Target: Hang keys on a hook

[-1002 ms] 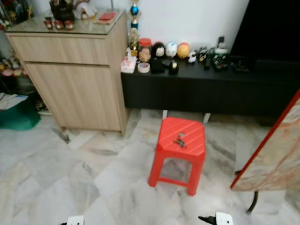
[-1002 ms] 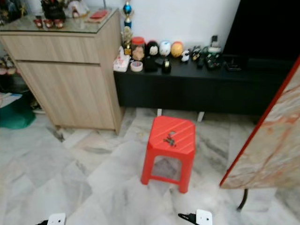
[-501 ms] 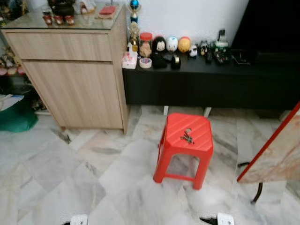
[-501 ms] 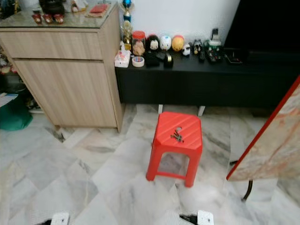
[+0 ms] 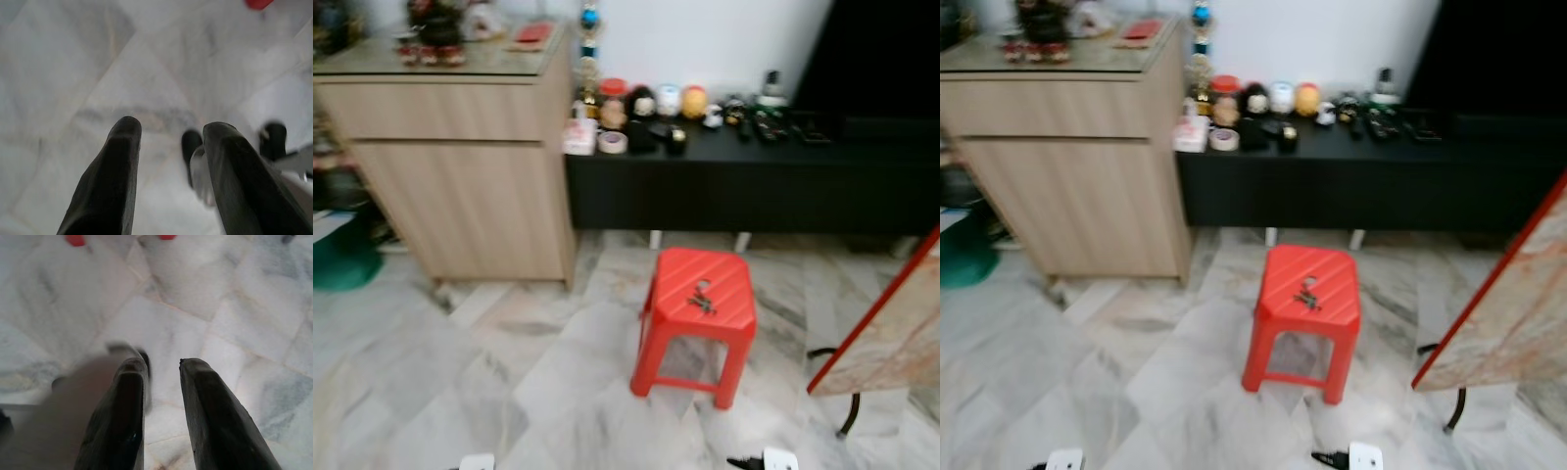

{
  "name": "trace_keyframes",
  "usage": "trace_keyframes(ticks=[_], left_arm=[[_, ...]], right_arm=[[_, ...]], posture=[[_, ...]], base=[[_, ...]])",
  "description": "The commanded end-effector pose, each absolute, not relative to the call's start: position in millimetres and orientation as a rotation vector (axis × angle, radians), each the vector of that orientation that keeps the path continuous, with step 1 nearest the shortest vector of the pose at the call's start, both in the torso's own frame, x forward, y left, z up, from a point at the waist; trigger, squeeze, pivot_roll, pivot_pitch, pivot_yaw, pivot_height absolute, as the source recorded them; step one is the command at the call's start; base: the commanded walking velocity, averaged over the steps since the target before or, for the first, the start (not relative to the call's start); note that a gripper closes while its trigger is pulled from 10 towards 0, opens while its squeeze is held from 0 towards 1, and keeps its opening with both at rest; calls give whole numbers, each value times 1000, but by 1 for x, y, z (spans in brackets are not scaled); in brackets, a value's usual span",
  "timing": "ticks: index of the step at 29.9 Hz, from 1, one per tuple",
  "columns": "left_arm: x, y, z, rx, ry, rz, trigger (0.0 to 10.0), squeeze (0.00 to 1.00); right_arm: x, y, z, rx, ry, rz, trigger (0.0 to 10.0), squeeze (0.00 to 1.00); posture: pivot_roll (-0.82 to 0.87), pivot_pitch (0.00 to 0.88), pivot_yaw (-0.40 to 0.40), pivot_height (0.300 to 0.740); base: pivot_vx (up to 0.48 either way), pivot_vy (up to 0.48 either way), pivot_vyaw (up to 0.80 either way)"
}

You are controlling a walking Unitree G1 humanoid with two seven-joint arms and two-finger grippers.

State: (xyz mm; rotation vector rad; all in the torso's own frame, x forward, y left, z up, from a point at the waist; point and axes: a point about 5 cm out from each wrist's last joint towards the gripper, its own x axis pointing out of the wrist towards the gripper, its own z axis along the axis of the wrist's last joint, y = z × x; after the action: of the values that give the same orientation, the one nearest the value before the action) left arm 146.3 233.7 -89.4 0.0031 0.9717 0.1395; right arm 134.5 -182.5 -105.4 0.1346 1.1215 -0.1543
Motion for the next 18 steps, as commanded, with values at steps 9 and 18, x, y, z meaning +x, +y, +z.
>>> trace_keyframes(ticks=[9,18], left_arm=[[142,245,-88,11,964,130,10000,0],[133,248,-89,1,976,143,10000,0]], right_arm=[[135,-190,-104,119,1115,-163,10000,0],[135,-191,-104,111,1116,-149,10000,0]], posture=[[47,0,-19,713],[55,0,-28,713]], base=[[354,0,0],[353,0,0]])
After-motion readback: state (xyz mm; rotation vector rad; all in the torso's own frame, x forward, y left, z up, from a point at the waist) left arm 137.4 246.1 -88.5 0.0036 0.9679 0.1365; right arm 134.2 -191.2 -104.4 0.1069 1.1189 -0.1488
